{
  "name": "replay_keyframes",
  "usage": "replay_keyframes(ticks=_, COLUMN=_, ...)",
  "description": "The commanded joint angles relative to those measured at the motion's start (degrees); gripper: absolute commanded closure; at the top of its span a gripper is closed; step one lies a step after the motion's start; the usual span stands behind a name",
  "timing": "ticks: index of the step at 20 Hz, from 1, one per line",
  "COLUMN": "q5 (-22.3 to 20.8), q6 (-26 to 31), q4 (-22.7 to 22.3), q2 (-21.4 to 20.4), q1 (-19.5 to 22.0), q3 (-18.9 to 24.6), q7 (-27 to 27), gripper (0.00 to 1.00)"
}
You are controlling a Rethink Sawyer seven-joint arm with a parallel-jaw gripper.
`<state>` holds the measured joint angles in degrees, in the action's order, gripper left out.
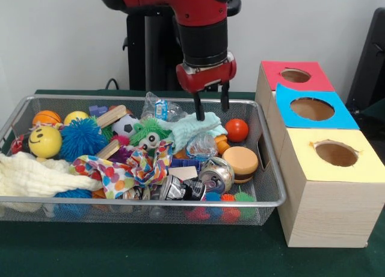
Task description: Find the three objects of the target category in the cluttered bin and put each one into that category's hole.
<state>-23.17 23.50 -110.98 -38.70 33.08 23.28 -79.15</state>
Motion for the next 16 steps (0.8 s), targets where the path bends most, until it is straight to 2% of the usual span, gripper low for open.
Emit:
replay_keyframes(ticks=1, q5=-4.37, q6=-2.51, q4=6.11, q2=5.08, q1=-1.24, q3=-1.5, q7=-3.24, gripper=0.0)
replay_keyframes(ticks=9, q5=-5.62, q6=-4.03, q4=7.26, q2=7.17, q1=-1.67, q3=-2.09, q7=-3.69, gripper=0.0)
replay_keyframes(ticks=16, q5=-5.72, q6=-3.56, q4=7.16, q2=7.01, q1=-1.08, q3=-1.53, q7=-3.52, gripper=0.0)
